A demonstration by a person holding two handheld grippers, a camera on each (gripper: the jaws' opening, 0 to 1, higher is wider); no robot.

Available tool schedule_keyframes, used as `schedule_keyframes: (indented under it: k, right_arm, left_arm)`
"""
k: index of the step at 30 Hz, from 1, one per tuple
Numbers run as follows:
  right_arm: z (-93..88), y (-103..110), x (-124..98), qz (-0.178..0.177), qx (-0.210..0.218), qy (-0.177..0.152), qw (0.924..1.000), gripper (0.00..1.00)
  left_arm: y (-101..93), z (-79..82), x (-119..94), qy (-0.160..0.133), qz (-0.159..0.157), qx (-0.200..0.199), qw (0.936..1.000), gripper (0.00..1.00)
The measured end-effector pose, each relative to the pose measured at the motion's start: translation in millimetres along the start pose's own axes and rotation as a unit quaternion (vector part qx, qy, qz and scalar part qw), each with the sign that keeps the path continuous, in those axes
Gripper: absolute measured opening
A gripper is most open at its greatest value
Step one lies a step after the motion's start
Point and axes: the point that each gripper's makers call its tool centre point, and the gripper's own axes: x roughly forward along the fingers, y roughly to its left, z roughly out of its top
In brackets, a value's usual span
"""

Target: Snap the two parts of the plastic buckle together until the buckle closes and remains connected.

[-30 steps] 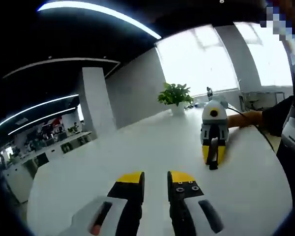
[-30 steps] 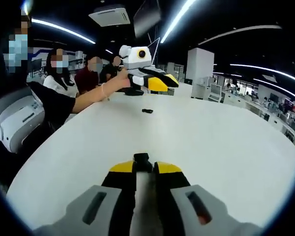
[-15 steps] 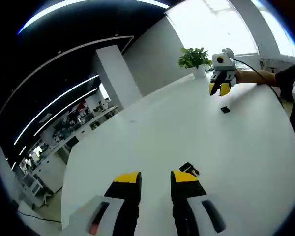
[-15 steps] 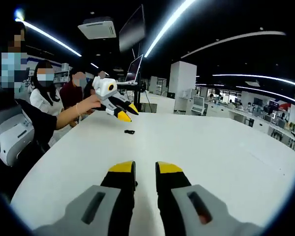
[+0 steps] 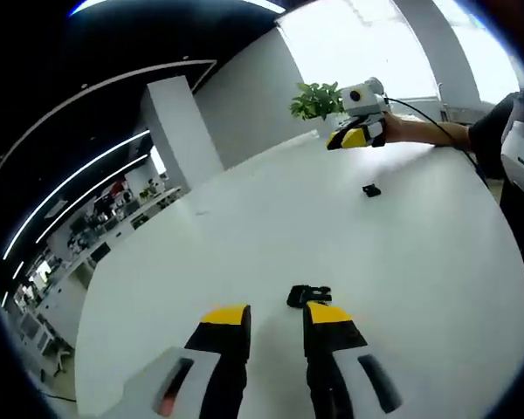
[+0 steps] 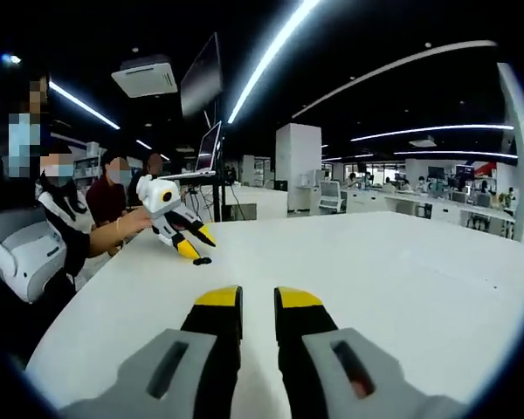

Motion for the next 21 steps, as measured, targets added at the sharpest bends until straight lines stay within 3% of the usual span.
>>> schedule_keyframes:
  k: [2, 5, 9, 12, 13, 14, 16, 18, 21]
  right_arm:
    - [-0.7, -4.6, -1.3, -0.007, 0.013, -0.004, 0.9999, 0.14]
    - [-3.3, -10.8, -5.3, -0.018, 0.019, -0.006, 0.9996, 0.14]
    - [-1.9, -19.0, -15.1, -0.049, 0.04, -0.018, 0.9978, 0.14]
    - [2.8, -3.9, -21.2, -0.039, 0.047, -0.028, 0.9978, 0.14]
    - [5.8, 5.0, -20.7, -0.023, 0.051, -0.035, 0.9978, 0.14]
    - [6.7, 16.0, -18.8, 0.0, 0.056, -0.036, 0.9978, 0.14]
    - [1.5, 29.8, -15.1, 0.03, 0.053, -0.017, 0.998, 0.14]
    - [-7.5, 36.5, -9.8, 0.036, 0.029, 0.015, 0.9988, 0.14]
    - [-5.8, 36.2, -4.6, 0.031, 0.022, 0.016, 0.9992, 0.14]
  left_arm:
    - [-7.4, 1.0, -2.8, -0.004, -0.012, -0.007, 0.9999, 0.24]
    - [-10.4, 4.1, -1.0, -0.012, -0.007, -0.017, 0.9998, 0.27]
    - [-12.5, 5.7, -4.0, -0.03, -0.017, -0.019, 0.9992, 0.37]
    - [-14.9, 3.2, -1.5, -0.04, -0.065, -0.058, 0.9954, 0.37]
    - [-9.5, 3.1, 0.6, -0.04, -0.065, -0.052, 0.9957, 0.37]
    - [-11.5, 4.3, 2.5, -0.038, -0.089, -0.037, 0.9946, 0.36]
    - [-10.4, 5.7, 7.4, -0.031, -0.115, -0.04, 0.9921, 0.35]
    - [-10.4, 9.2, 13.4, -0.028, -0.14, -0.019, 0.9896, 0.33]
    - [-13.2, 10.9, 16.4, -0.018, -0.181, -0.008, 0.9832, 0.29]
